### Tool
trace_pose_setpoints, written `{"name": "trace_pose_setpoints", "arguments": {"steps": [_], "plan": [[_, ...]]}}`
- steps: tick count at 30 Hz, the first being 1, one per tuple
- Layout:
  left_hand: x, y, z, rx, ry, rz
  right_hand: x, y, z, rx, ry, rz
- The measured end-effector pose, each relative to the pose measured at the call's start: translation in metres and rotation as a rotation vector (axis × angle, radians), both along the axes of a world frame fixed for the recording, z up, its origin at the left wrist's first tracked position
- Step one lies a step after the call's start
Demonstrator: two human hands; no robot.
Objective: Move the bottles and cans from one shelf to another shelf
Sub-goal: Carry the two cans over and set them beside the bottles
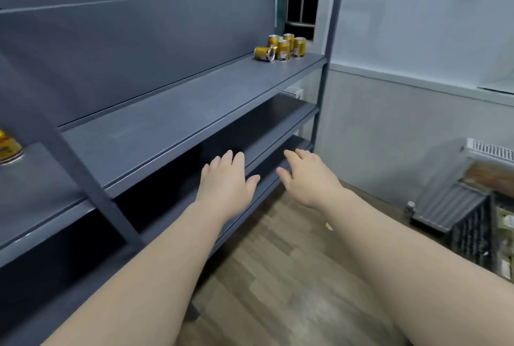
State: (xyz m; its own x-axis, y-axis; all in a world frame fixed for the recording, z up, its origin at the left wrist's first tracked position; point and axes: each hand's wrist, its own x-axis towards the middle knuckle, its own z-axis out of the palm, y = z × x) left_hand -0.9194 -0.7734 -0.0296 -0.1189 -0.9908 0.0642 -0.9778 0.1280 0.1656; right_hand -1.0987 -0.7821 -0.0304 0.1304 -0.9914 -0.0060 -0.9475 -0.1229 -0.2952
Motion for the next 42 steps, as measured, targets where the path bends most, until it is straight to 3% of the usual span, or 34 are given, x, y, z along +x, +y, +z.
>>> {"name": "trace_pose_setpoints", "arguments": {"steps": [25, 42], "plan": [[-0.150, -0.313, -0.004, -0.031, -0.001, -0.179, -0.144, -0.278, 0.005, -0.026, 0.029, -0.174], [-0.244, -0.470, 0.005, -0.054, -0.001, 0.016, -0.246, -0.471, 0.011, -0.025, 0.010, 0.027]]}}
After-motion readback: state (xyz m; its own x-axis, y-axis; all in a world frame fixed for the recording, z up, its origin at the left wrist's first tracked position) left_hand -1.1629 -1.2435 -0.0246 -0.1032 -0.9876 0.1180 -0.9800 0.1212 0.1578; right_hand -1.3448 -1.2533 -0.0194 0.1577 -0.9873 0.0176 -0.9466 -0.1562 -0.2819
